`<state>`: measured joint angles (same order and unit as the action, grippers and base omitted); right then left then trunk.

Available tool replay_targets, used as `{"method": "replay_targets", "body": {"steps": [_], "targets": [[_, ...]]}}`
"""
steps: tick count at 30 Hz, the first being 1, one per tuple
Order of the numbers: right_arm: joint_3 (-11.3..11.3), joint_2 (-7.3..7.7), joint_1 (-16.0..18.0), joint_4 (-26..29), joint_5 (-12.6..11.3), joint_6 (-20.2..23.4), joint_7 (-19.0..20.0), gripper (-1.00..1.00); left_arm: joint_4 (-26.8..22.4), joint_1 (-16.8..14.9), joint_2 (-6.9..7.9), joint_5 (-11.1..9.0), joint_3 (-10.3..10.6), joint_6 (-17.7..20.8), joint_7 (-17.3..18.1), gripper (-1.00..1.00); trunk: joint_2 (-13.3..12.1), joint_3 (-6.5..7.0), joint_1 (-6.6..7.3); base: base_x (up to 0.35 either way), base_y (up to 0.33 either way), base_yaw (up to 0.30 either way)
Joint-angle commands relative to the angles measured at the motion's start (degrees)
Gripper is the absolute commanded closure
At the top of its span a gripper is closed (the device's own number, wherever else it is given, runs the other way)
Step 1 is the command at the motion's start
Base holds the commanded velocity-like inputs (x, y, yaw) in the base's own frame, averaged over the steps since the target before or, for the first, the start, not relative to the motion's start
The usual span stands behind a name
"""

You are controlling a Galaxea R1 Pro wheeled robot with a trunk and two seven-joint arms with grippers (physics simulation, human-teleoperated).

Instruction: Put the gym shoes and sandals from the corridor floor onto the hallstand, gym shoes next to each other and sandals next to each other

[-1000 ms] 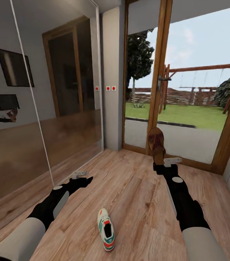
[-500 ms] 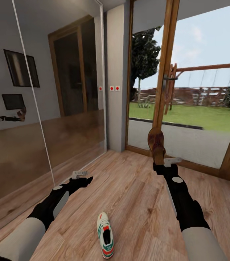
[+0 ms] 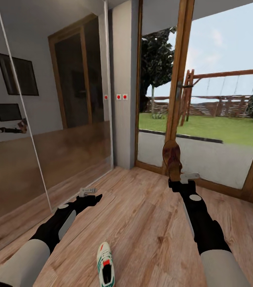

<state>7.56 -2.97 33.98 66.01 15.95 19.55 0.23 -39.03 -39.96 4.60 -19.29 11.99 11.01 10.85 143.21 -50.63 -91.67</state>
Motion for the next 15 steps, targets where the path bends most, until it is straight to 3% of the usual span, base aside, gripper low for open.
{"method": "replay_targets", "body": {"steps": [1, 8, 15], "targets": [[0.04, -0.04, 0.03, 0.08, 0.22, 0.31, -0.06, 1.0, -0.08, -0.03, 0.06, -0.56, 0.2, 0.33, -0.04, -1.0, 0.03, -0.06, 0.0, 0.106, -0.099, 0.0], [0.0, -0.04, 0.03, 0.08, 0.22, 0.31, -0.06, 1.0, -0.08, -0.03, 0.06, -0.51, 0.21, 0.33, -0.03, -1.0, 0.03, -0.06, 0.0, 0.033, -0.059, 0.0], [0.0, -0.04, 0.03, 0.08, 0.22, 0.33, -0.08, 1.0, -0.08, -0.03, 0.06, -0.49, 0.22, 0.33, -0.04, -1.0, 0.03, -0.06, 0.0, 0.004, -0.267, 0.001]]}}
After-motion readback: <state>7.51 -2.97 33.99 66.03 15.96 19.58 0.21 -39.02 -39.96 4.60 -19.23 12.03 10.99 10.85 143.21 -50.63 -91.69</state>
